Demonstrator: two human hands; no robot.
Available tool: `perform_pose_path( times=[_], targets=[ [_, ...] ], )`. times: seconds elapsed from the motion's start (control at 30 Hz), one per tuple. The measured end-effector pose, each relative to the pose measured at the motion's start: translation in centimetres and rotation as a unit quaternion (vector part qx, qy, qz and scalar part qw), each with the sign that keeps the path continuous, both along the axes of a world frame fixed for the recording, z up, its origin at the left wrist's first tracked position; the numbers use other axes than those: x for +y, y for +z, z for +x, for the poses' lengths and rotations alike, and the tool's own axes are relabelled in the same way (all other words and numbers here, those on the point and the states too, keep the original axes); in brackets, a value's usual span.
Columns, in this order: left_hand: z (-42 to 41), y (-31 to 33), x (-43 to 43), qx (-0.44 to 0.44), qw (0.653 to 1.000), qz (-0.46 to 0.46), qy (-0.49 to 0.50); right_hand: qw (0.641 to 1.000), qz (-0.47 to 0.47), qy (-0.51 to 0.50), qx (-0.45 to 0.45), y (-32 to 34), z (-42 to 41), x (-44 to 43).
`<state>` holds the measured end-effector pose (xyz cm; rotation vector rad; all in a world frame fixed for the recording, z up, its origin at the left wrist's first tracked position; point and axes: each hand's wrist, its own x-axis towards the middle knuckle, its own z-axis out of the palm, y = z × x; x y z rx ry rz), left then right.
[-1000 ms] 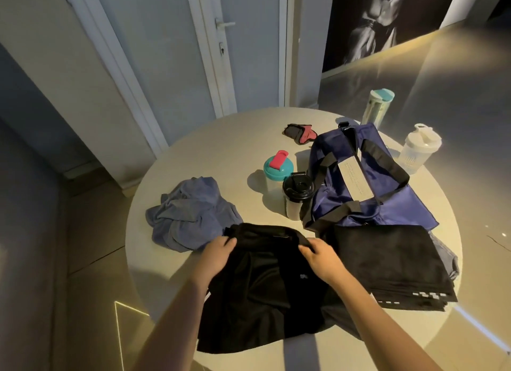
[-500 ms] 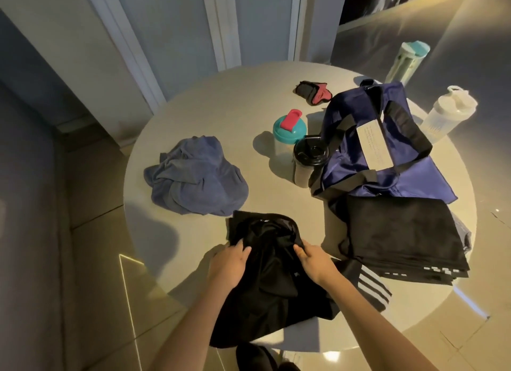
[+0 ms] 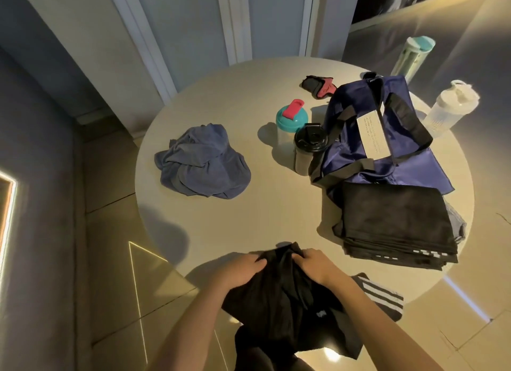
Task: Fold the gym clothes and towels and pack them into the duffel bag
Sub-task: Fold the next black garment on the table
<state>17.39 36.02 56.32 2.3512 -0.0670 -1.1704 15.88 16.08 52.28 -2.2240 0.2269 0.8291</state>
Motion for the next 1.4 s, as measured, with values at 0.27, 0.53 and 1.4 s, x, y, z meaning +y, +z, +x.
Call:
perform_pose_path(
  times=[0.27, 0.53, 1.4],
  targets=[
    [3.4, 2.6, 1.9, -0.149, 0.982, -0.004, 0.114, 0.989, -0.074, -0.054, -0.115, 5.1, 2.2, -4.0],
    [9.2, 5.6, 3.4, -0.268, 0.951, -0.029, 0.155, 0.968, -0.004, -0.166, -0.187, 9.4, 5.2, -9.4],
    [24.7, -0.2, 1.4, -0.296, 0.952, -0.023, 0.076, 0.918, -0.1, -0.286, -0.257, 5.8, 14.6, -8.4]
  ],
)
